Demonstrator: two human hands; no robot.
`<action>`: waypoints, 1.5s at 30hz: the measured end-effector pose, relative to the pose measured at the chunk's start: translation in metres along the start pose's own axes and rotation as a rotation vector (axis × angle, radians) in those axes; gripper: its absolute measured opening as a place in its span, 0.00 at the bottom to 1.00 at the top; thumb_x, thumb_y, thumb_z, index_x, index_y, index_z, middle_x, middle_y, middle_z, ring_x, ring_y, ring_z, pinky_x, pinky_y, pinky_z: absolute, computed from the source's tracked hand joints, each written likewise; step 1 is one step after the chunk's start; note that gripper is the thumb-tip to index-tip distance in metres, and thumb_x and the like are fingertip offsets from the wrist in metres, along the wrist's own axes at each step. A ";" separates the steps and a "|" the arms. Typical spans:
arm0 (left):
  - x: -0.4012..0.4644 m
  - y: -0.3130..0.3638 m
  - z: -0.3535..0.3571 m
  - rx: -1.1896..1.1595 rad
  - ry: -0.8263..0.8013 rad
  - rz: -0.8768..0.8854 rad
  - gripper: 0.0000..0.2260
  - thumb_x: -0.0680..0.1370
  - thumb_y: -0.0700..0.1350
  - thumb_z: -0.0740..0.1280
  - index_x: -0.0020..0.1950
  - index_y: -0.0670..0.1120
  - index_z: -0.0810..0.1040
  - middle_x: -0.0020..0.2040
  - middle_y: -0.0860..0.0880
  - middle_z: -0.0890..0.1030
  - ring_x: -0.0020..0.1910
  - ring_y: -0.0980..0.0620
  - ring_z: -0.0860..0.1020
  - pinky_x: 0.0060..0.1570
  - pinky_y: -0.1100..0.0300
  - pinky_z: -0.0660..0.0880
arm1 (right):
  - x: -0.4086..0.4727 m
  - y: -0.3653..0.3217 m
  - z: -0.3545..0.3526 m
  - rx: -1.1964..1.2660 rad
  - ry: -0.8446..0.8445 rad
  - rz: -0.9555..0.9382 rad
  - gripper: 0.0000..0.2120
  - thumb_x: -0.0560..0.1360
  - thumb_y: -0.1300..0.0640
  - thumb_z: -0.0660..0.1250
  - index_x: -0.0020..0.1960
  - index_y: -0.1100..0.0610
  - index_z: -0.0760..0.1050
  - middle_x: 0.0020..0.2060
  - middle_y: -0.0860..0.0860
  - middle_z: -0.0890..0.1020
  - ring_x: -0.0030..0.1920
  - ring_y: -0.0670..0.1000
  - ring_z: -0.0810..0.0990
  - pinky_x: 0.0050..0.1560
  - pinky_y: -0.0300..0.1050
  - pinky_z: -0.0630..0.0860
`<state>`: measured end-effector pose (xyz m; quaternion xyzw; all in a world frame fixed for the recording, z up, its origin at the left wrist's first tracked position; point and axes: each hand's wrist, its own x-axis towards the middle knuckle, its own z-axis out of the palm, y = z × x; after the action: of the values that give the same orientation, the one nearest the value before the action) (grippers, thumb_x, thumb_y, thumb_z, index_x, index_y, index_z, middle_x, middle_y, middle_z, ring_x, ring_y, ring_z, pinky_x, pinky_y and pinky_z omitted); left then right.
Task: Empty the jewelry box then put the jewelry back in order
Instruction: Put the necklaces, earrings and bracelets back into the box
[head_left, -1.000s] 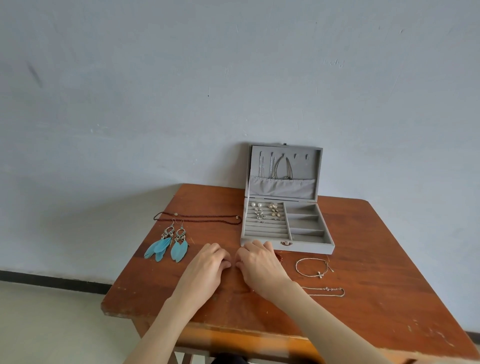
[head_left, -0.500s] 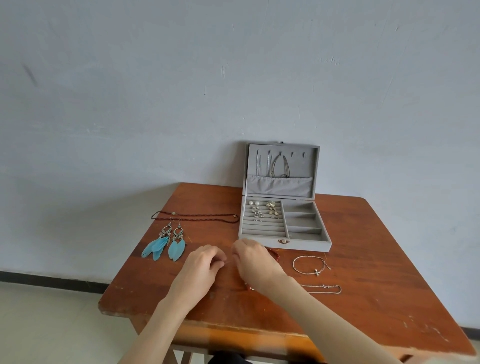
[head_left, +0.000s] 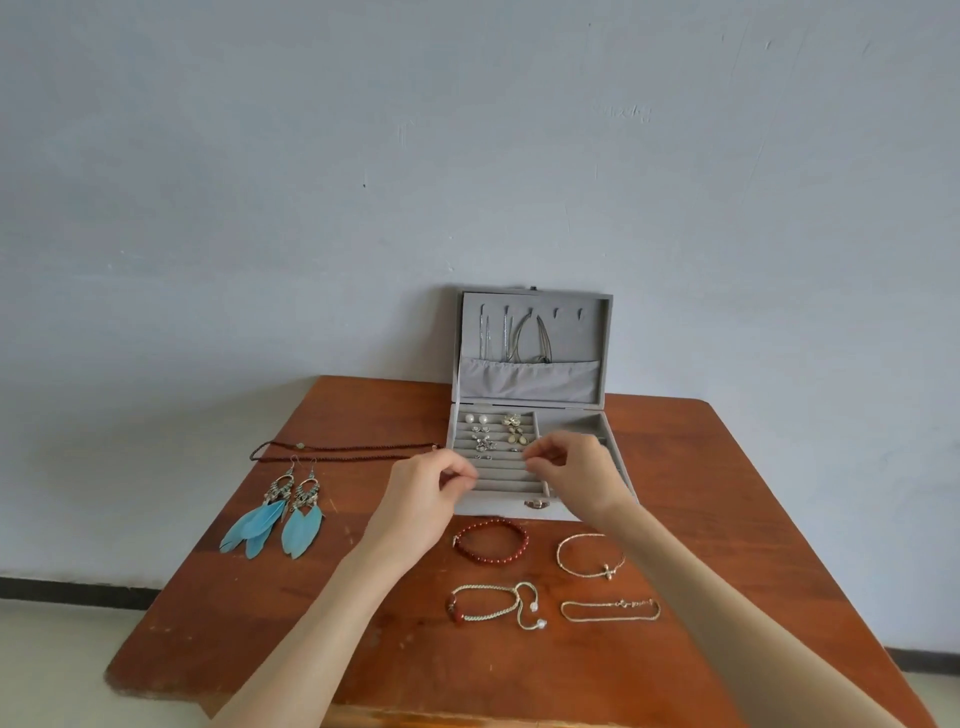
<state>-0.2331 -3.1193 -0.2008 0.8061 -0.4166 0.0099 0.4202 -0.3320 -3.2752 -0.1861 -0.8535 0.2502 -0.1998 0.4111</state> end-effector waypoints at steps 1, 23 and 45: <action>0.010 0.002 0.005 -0.013 -0.022 0.012 0.04 0.75 0.41 0.68 0.46 0.47 0.82 0.41 0.57 0.78 0.40 0.67 0.74 0.43 0.77 0.69 | 0.008 0.005 -0.003 -0.025 -0.007 0.011 0.04 0.74 0.62 0.66 0.43 0.55 0.78 0.37 0.48 0.80 0.39 0.45 0.77 0.37 0.29 0.71; 0.079 -0.015 0.062 0.198 -0.204 -0.026 0.05 0.75 0.50 0.67 0.48 0.55 0.82 0.47 0.57 0.68 0.55 0.55 0.59 0.48 0.60 0.51 | 0.067 0.036 -0.010 -0.027 -0.369 0.040 0.05 0.73 0.61 0.69 0.47 0.59 0.82 0.40 0.54 0.83 0.37 0.44 0.75 0.41 0.32 0.71; 0.070 -0.014 0.061 0.272 -0.132 0.035 0.07 0.74 0.50 0.68 0.50 0.53 0.83 0.50 0.53 0.71 0.56 0.51 0.61 0.51 0.61 0.54 | 0.053 0.025 0.000 -0.544 -0.127 -0.107 0.06 0.74 0.52 0.66 0.48 0.50 0.80 0.44 0.49 0.78 0.50 0.53 0.76 0.54 0.49 0.67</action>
<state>-0.1987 -3.2038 -0.2240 0.8471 -0.4522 0.0206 0.2784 -0.2964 -3.3203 -0.1986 -0.9553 0.2230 -0.0931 0.1706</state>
